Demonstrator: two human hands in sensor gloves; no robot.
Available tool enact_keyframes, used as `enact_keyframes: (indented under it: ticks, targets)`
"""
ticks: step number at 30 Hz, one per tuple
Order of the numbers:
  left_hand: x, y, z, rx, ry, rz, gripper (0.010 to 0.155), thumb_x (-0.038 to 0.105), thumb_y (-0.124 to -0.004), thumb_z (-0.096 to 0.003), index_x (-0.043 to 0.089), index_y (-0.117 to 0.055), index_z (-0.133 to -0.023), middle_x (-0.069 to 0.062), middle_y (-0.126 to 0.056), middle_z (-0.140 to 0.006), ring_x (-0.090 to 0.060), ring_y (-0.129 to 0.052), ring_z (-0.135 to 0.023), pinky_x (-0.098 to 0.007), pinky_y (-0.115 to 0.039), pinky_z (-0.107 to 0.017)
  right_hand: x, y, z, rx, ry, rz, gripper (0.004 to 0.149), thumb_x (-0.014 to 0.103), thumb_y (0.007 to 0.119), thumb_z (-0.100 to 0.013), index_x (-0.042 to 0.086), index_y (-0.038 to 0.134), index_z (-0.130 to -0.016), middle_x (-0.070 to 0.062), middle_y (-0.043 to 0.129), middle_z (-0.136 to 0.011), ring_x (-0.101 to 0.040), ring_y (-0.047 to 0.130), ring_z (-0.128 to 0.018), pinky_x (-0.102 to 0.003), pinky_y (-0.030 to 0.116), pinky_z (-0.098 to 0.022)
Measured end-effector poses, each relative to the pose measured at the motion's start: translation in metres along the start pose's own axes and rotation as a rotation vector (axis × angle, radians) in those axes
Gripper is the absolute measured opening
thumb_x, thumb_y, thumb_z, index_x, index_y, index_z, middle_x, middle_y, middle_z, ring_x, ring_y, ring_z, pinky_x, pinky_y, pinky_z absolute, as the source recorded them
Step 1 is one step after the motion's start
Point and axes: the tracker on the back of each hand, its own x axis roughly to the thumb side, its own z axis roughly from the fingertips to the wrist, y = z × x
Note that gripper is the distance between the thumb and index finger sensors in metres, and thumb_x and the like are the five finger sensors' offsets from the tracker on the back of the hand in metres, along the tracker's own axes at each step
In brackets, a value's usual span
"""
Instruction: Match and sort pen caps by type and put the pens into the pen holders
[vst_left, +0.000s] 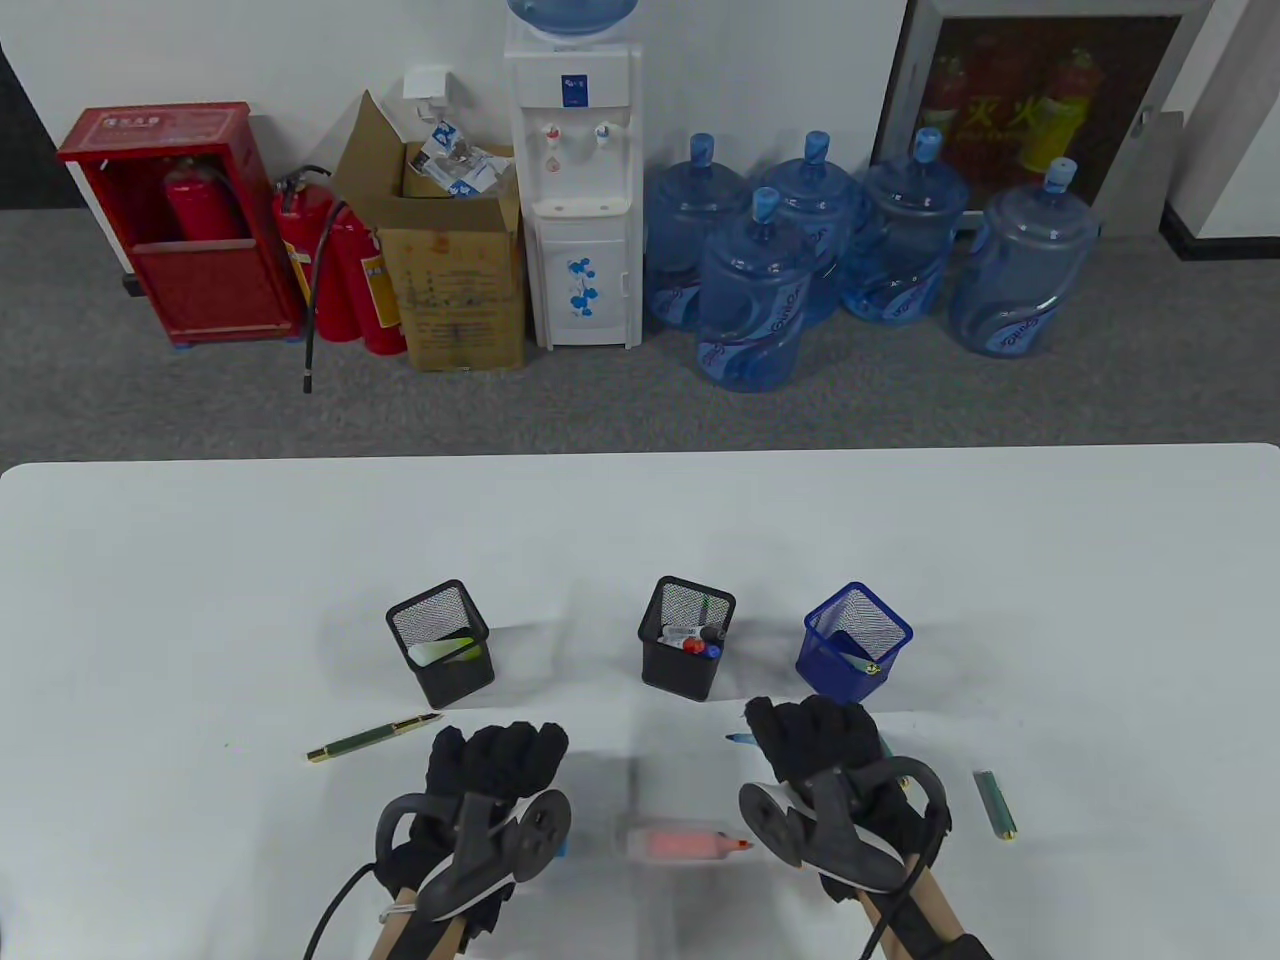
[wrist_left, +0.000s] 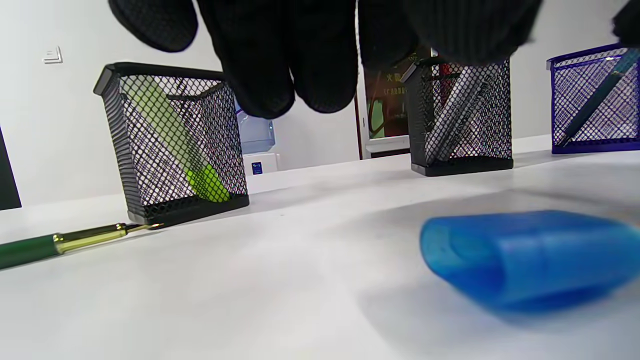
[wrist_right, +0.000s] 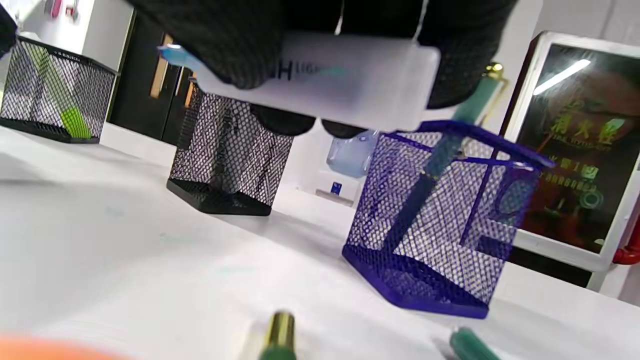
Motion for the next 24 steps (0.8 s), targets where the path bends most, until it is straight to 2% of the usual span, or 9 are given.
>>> enact_keyframes:
  ticks: [4,5,8,13,22,24]
  targets:
    - [-0.001,0.004,0.0,-0.004,-0.028,-0.008,0.062,0.049,-0.076,-0.0359,0.045,-0.069,-0.098,0.004,-0.085,-0.104,-0.028,-0.091,-0.094,-0.066,-0.056,-0.078,-0.01,0.01,0.008,0.011,0.031,-0.01,0.057,0.029,0.073,-0.043,0.033,0.066,-0.099,0.007,0.085,-0.095,-0.026,0.092,-0.087,-0.062,0.082,-0.062]
    - [-0.001,0.005,0.0,-0.008,-0.039,-0.008,0.062,0.049,-0.078,-0.0346,0.046,-0.071,-0.096,0.004,-0.086,-0.103,-0.027,-0.091,-0.094,-0.066,-0.056,-0.078,-0.013,0.008,0.009,-0.016,0.046,-0.001,0.056,0.029,0.072,-0.043,0.034,0.066,-0.099,0.007,0.085,-0.096,-0.026,0.092,-0.088,-0.062,0.085,-0.06]
    - [0.003,0.007,0.0,-0.047,-0.074,-0.026,0.065,0.051,-0.084,-0.0294,0.049,-0.073,-0.094,0.007,-0.09,-0.101,-0.026,-0.091,-0.095,-0.066,-0.055,-0.079,-0.02,0.007,0.009,-0.015,0.091,-0.075,0.056,0.029,0.072,-0.043,0.035,0.066,-0.099,0.006,0.084,-0.096,-0.027,0.092,-0.087,-0.058,0.091,-0.055]
    - [0.018,0.002,-0.001,-0.133,-0.129,-0.097,0.071,0.053,-0.089,-0.0233,0.051,-0.073,-0.092,0.011,-0.093,-0.099,-0.023,-0.092,-0.094,-0.065,-0.056,-0.079,-0.023,0.007,0.007,-0.014,0.096,-0.031,0.056,0.03,0.072,-0.044,0.036,0.066,-0.099,0.005,0.084,-0.096,-0.027,0.092,-0.086,-0.054,0.094,-0.052]
    - [0.032,-0.016,-0.007,-0.235,-0.132,-0.225,0.072,0.05,-0.093,-0.0223,0.051,-0.073,-0.092,0.015,-0.1,-0.089,-0.019,-0.095,-0.092,-0.062,-0.059,-0.079,-0.021,0.01,0.009,0.011,0.083,0.027,0.056,0.03,0.073,-0.044,0.034,0.067,-0.099,0.003,0.085,-0.096,-0.026,0.091,-0.087,-0.054,0.092,-0.053]
    - [0.032,-0.017,-0.008,-0.221,-0.13,-0.232,0.069,0.049,-0.093,-0.023,0.051,-0.076,-0.09,0.017,-0.102,-0.084,-0.016,-0.096,-0.09,-0.06,-0.062,-0.078,-0.021,0.011,0.009,0.015,0.079,0.033,0.056,0.03,0.073,-0.044,0.034,0.067,-0.099,0.003,0.085,-0.095,-0.026,0.091,-0.087,-0.053,0.092,-0.053]
